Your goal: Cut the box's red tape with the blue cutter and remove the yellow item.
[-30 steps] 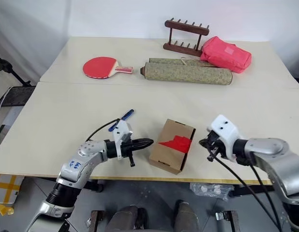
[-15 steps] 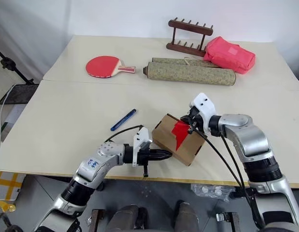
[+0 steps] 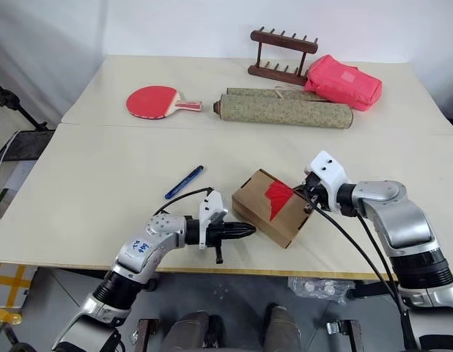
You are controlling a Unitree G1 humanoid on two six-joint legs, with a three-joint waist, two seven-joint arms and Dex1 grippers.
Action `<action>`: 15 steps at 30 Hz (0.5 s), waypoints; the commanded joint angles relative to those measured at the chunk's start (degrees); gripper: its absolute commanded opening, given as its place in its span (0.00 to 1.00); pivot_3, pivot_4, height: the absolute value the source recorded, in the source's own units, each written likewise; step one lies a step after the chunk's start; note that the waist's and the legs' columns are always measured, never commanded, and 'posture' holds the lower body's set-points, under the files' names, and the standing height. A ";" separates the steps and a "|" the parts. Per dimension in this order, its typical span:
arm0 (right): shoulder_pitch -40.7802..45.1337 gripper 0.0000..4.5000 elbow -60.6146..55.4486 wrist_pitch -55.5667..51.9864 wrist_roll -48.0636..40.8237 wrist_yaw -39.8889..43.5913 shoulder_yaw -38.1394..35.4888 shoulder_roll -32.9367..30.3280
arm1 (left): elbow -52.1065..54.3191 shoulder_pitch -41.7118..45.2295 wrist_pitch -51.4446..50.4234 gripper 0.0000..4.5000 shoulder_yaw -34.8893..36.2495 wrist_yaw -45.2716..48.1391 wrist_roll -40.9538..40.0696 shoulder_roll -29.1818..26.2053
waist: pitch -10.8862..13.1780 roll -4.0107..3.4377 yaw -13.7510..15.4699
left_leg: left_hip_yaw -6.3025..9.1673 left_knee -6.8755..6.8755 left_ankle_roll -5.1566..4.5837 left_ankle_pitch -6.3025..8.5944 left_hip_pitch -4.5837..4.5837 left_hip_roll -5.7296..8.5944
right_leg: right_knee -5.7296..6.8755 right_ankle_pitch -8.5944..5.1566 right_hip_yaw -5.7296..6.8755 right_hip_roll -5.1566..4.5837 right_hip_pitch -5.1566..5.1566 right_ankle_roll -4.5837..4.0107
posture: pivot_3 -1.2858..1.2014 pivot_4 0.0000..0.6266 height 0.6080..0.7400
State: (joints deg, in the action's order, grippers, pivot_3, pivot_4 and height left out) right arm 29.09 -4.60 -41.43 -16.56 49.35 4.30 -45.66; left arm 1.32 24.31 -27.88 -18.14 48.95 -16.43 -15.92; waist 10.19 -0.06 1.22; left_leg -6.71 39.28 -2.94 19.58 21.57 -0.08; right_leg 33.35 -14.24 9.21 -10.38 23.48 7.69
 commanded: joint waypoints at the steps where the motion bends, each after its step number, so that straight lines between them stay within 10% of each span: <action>1: -0.05 0.00 -3.28 -0.68 -1.06 0.85 -1.82 -1.03 | 0.65 1.00 0.47 0.01 0.69 0.76 -0.32 -0.24 | 0.00 0.00 0.01 | 0.00 0.00 0.00 0.00 0.00 0.00 | 0.00 0.00 0.00 0.00 0.00 0.00 | 0.52 0.24 1.00; 15: -0.83 0.00 -4.72 -0.79 -1.76 3.73 -2.29 -3.53 | -1.48 2.22 2.14 0.01 2.71 0.04 0.60 -0.72 | 0.00 0.00 0.12 | 0.01 0.01 0.00 0.00 0.01 0.03 | 0.00 0.00 0.01 -0.02 -0.01 0.00 | 0.52 0.24 1.00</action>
State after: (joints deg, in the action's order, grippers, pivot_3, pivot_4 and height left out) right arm 27.69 -8.77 -43.62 -18.25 52.90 4.07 -48.25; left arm -0.90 25.98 -26.86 -16.70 49.19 -15.64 -16.65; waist 10.19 -0.06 1.34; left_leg -6.70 39.29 -2.94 19.58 21.57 -0.05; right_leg 33.34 -14.24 9.22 -10.40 23.47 7.69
